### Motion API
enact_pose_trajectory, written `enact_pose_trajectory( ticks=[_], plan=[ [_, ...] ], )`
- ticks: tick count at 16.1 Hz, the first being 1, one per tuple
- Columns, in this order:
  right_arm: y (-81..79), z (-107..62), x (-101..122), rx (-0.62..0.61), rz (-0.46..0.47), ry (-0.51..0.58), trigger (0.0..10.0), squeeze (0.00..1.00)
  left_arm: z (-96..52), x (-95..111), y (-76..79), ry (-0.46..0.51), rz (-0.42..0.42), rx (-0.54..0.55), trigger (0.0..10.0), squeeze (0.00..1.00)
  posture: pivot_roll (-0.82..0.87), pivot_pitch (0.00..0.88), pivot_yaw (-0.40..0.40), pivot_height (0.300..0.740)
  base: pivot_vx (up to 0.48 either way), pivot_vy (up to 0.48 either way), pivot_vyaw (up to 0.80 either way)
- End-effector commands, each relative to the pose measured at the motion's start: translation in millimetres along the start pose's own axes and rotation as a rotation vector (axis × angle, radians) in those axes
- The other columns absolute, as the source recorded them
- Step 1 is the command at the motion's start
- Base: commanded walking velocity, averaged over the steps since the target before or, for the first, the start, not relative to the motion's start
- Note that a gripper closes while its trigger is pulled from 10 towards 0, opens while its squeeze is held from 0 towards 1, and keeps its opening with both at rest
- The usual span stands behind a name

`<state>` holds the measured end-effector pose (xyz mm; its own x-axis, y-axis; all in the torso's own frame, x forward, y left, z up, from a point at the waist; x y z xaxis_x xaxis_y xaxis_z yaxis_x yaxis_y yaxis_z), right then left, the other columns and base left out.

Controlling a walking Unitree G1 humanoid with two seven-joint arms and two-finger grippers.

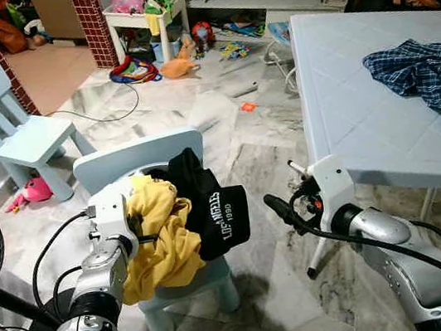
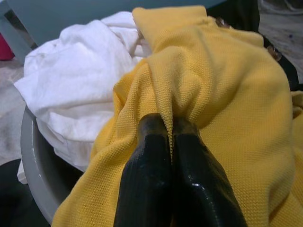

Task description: Hang hanger

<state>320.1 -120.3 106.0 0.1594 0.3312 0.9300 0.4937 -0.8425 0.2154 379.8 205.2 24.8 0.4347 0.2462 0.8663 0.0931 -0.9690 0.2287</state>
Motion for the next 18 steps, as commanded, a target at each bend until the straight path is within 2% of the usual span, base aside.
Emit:
enact_pose_trajectory(
  ticks=[1, 5, 8, 9, 10, 12, 13, 15, 16, 17, 18],
  plan=[
    [-1.3, -1.4, 3, 0.017, -0.008, 0.005, 10.0, 0.0, 1.1, 9, 0.6, 0.029, -0.005, 0.002, 0.0, 0.0, -0.1, 0.04, -0.029, 0.74, 0.0, 0.0, 0.0],
    [-4.0, -0.4, 1, 0.034, -0.014, -0.001, 10.0, 0.0, -0.6, 29, -7.2, 0.122, -0.027, 0.014, 0.0, 0.0, -0.1, 0.033, -0.029, 0.74, 0.0, 0.0, 0.0],
    [-4.0, -0.3, 1, 0.032, -0.013, -0.001, 10.0, 0.0, -3.7, 47, -18.1, 0.193, 0.005, 0.048, 0.0, 0.0, -0.1, 0.033, -0.027, 0.74, 0.0, 0.0, 0.0],
    [-3.9, -0.4, 1, 0.03, -0.013, -0.002, 10.0, 0.0, -6.5, 61, -23.5, 0.252, 0.029, 0.069, 0.0, 0.0, -0.1, 0.034, -0.026, 0.74, 0.0, 0.0, 0.0],
    [-3.6, -0.4, 0, 0.027, -0.012, -0.004, 10.0, 0.0, -13.5, 92, -29.9, 0.376, 0.094, 0.105, 0.0, 0.0, -0.1, 0.034, -0.029, 0.74, 0.0, 0.0, 0.0],
    [-3.5, -0.3, 0, 0.025, -0.012, -0.005, 10.0, 0.0, -20.6, 121, -31.9, 0.476, 0.138, 0.121, 0.0, 0.0, -0.1, 0.035, -0.03, 0.74, 0.0, 0.0, 0.0],
    [-3.2, 0.6, 0, 0.022, -0.013, -0.005, 10.0, 0.0, -27.8, 149, -32.4, 0.561, 0.175, 0.133, 0.0, 0.0, -0.09, 0.035, -0.033, 0.74, 0.0, 0.0, 0.0],
    [-3.4, 2.4, 1, 0.021, -0.015, -0.003, 10.0, 0.0, -32.6, 176, -27.7, 0.609, 0.215, 0.115, 0.0, 0.0, -0.08, 0.034, -0.034, 0.74, 0.0, 0.0, 0.0],
    [-3.4, 2.8, 1, 0.02, -0.015, -0.002, 10.0, 0.0, -33.2, 183, -18.1, 0.629, 0.257, 0.081, 0.0, 0.0, -0.08, 0.033, -0.032, 0.74, 0.0, 0.0, 0.0],
    [-3.1, 2.9, 1, 0.018, -0.015, -0.002, 10.0, 0.0, -27.8, 178, 0.0, 0.601, 0.31, 0.013, 0.0, 0.0, -0.08, 0.032, -0.029, 0.74, 0.0, 0.0, 0.0],
    [-2.9, 2.8, 1, 0.016, -0.015, -0.002, 10.0, 0.0, -23.9, 171, 8.4, 0.573, 0.33, -0.017, 0.0, 0.0, -0.08, 0.032, -0.029, 0.74, 0.0, 0.0, 0.0]
  ],
)
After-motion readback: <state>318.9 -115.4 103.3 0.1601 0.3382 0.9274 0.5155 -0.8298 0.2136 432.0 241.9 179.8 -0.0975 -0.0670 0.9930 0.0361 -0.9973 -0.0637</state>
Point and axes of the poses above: a point about 5 cm out from each wrist's last joint towards the gripper, its own z axis pointing out of the wrist towards the gripper, its own x axis along the axis of the wrist's last joint, y = z × x, the point moved 5 cm from there along z, pointing out of the wrist towards the gripper, and after that the axes turned 12 degrees about -z, right-handed, at the moved point
